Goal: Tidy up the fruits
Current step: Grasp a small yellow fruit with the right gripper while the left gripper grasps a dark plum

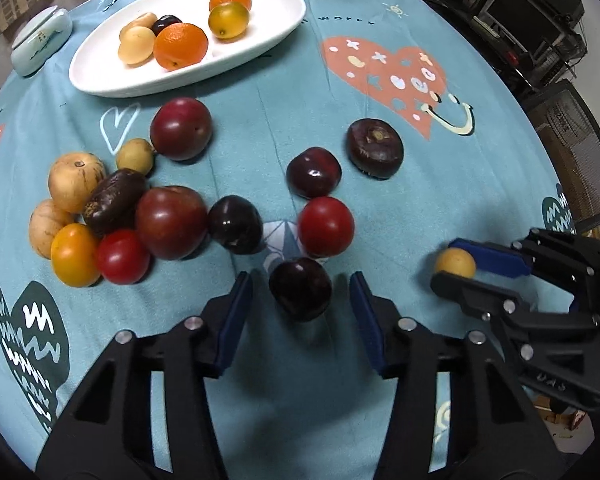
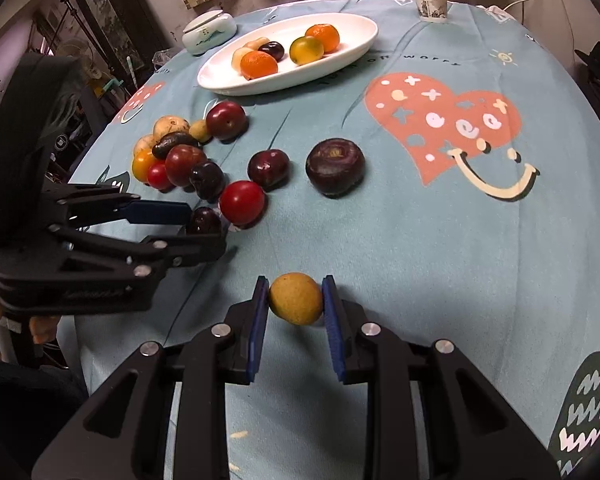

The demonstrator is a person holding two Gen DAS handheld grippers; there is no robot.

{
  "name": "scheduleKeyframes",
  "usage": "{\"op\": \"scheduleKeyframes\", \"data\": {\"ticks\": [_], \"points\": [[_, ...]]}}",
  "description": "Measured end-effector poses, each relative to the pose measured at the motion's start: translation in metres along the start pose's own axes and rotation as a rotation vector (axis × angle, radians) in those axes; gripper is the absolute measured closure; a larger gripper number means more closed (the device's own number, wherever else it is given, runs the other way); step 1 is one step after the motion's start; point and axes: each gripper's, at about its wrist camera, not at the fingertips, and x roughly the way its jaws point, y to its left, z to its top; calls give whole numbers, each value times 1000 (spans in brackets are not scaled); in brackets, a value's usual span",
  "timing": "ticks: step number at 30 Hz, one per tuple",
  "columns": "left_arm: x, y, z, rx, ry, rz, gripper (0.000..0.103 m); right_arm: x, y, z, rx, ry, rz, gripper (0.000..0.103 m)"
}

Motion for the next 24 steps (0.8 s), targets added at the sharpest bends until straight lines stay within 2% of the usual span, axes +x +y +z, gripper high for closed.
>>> {"op": "scheduleKeyframes", "data": {"ticks": [3,4,13,16,24], "points": [[2,-2,1,8,4,4,71,2,0,-1,-3,7,8,76],[1,-1,1,9,5,9,71,2,1,-1,-4,7,11,76],[-20,20,-14,-32,-21,-10,72,7,23,-1,-43,16,60,76],[-32,26,-22,-25,-41,41,72,8,38,0,-70,17,91,76],[-54,42,-35,-26,-77,117,72,21,72,4,-129,43,127,75]]}}
